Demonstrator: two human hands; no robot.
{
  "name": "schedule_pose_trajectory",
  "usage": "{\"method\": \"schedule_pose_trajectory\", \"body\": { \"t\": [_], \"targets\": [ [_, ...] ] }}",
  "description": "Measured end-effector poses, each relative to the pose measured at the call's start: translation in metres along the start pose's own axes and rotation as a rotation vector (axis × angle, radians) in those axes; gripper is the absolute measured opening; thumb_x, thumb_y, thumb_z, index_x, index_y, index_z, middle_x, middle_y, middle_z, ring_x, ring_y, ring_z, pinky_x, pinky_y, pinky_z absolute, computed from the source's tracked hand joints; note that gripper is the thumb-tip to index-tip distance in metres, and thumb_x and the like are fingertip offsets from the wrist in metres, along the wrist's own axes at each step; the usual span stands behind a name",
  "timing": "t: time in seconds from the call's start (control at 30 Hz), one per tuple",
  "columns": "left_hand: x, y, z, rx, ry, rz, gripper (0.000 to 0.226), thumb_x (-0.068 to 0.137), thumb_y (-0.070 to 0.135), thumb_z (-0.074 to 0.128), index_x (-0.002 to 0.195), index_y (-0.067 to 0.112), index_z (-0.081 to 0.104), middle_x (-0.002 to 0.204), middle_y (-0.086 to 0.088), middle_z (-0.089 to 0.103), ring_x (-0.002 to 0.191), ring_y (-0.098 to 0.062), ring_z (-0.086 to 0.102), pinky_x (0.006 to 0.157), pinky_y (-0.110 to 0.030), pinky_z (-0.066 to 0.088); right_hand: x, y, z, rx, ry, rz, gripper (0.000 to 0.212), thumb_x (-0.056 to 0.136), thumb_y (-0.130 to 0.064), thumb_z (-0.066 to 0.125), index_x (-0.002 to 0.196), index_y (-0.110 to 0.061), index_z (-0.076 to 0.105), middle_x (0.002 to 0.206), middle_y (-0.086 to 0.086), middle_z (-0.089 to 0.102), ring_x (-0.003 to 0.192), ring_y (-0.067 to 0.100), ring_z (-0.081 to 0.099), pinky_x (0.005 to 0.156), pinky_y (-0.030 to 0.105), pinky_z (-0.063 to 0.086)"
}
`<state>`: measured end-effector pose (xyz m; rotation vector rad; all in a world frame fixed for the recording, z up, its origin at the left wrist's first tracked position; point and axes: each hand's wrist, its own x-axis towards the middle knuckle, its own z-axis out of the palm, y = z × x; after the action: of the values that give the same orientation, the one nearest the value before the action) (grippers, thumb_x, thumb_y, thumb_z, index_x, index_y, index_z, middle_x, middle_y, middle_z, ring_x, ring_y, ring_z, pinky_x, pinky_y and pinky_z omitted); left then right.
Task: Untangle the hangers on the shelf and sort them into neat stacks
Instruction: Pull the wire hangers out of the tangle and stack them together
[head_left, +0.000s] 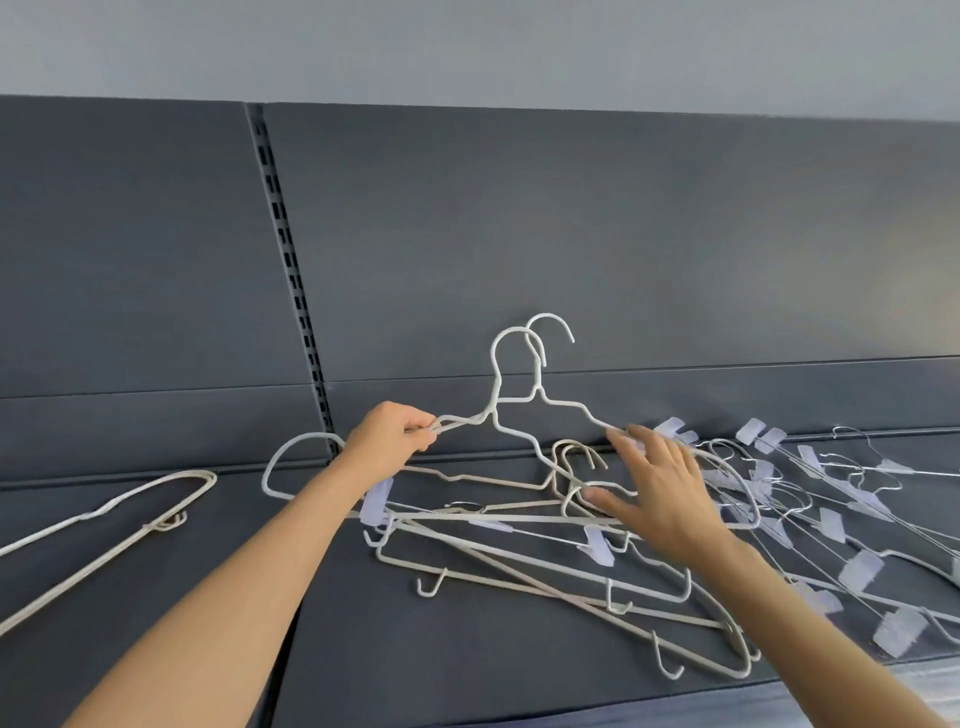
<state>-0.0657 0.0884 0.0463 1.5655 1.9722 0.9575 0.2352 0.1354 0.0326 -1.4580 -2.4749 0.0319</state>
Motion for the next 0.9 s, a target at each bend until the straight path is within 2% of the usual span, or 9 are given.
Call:
{"method": "schedule_pose_trajectory", "body": {
  "t": [0.07, 0.13, 0.3, 0.4, 0.47, 0.57, 0.63, 0.77, 0.9],
  "targets": [
    [0.000, 0.001, 0.000, -0.013, 0.000, 0.002, 0.022, 0.086, 0.016, 0.059, 0.072, 0.030, 0.068, 0.045, 0.016, 0.052, 0.054, -0.013, 0.040, 0.063, -0.029, 0.035, 0.002, -0.020, 0.008, 0.082, 0.170, -0.091, 0.063, 0.076, -0.059, 0.047, 0.118, -0.014, 0.058, 0.124, 0.010, 0.054, 0.113, 0.030, 0.052, 0.097, 0.044, 0.041],
    [-0.001, 0.000, -0.001, -0.018, -0.004, 0.003, 0.019, 0.085, 0.016, 0.059, 0.074, 0.025, 0.071, 0.055, 0.009, 0.053, 0.058, -0.016, 0.040, 0.064, -0.031, 0.036, 0.002, -0.041, 0.019, 0.200, 0.326, -0.191, 0.033, 0.081, -0.037, 0.052, 0.095, -0.010, 0.067, 0.098, 0.007, 0.063, 0.086, 0.027, 0.062, 0.075, 0.036, 0.053],
    [-0.007, -0.008, -0.006, 0.006, -0.009, -0.004, 0.015, 0.086, 0.015, 0.057, 0.082, 0.015, 0.072, 0.059, 0.002, 0.051, 0.056, -0.016, 0.036, 0.063, -0.031, 0.032, -0.006, -0.070, 0.039, 0.353, 0.292, -0.271, 0.011, 0.078, -0.017, 0.057, 0.079, -0.015, 0.067, 0.076, -0.002, 0.064, 0.059, 0.016, 0.061, 0.047, 0.021, 0.047],
    [-0.013, -0.018, -0.008, -0.015, -0.012, -0.020, 0.016, 0.086, 0.014, 0.058, 0.081, 0.017, 0.072, 0.061, 0.001, 0.055, 0.056, -0.015, 0.039, 0.063, -0.031, 0.034, -0.005, -0.063, 0.036, 0.374, 0.398, -0.227, 0.010, 0.076, -0.015, 0.061, 0.083, -0.011, 0.067, 0.081, 0.003, 0.064, 0.068, 0.021, 0.061, 0.056, 0.030, 0.053],
    [-0.016, -0.023, -0.008, -0.034, -0.013, -0.024, 0.018, 0.087, 0.014, 0.059, 0.079, 0.025, 0.071, 0.065, 0.000, 0.060, 0.059, -0.016, 0.044, 0.065, -0.032, 0.038, 0.000, -0.052, 0.032, 0.262, 0.419, -0.134, 0.026, 0.076, -0.023, 0.067, 0.097, -0.008, 0.065, 0.098, 0.009, 0.063, 0.087, 0.030, 0.061, 0.075, 0.039, 0.052],
    [-0.019, -0.024, -0.007, -0.029, -0.032, -0.020, 0.028, 0.087, 0.013, 0.059, 0.072, 0.035, 0.065, 0.064, 0.001, 0.060, 0.057, -0.015, 0.044, 0.066, -0.031, 0.040, 0.008, -0.040, 0.030, 0.053, 0.152, 0.025, 0.076, 0.078, -0.055, 0.058, 0.136, -0.011, 0.036, 0.139, 0.009, 0.042, 0.129, 0.029, 0.037, 0.108, 0.043, 0.029],
    [-0.020, -0.023, -0.007, -0.032, -0.042, -0.022, 0.029, 0.087, 0.013, 0.059, 0.071, 0.036, 0.064, 0.062, 0.003, 0.059, 0.056, -0.014, 0.044, 0.067, -0.032, 0.041, 0.013, -0.036, 0.031, -0.052, 0.001, 0.051, 0.094, 0.075, -0.068, 0.050, 0.144, -0.014, 0.016, 0.147, 0.006, 0.028, 0.138, 0.025, 0.023, 0.114, 0.042, 0.015],
    [-0.021, -0.024, -0.006, -0.007, -0.026, -0.029, 0.023, 0.087, 0.015, 0.059, 0.077, 0.033, 0.067, 0.064, 0.007, 0.061, 0.058, -0.012, 0.048, 0.070, -0.034, 0.044, 0.022, -0.035, 0.030, -0.053, 0.018, 0.053, 0.078, 0.080, -0.054, 0.056, 0.140, -0.014, 0.025, 0.130, 0.007, 0.047, 0.123, 0.028, 0.041, 0.106, 0.039, 0.029],
    [-0.026, -0.024, -0.009, 0.114, -0.026, 0.005, 0.024, 0.086, 0.016, 0.059, 0.108, 0.019, 0.065, 0.080, 0.008, 0.062, 0.074, -0.015, 0.058, 0.081, -0.039, 0.049, 0.024, -0.037, 0.029, 0.011, -0.035, 0.074, 0.051, 0.083, -0.041, 0.058, 0.127, -0.018, 0.046, 0.115, 0.005, 0.057, 0.111, 0.027, 0.049, 0.094, 0.037, 0.038]
  ]
}}
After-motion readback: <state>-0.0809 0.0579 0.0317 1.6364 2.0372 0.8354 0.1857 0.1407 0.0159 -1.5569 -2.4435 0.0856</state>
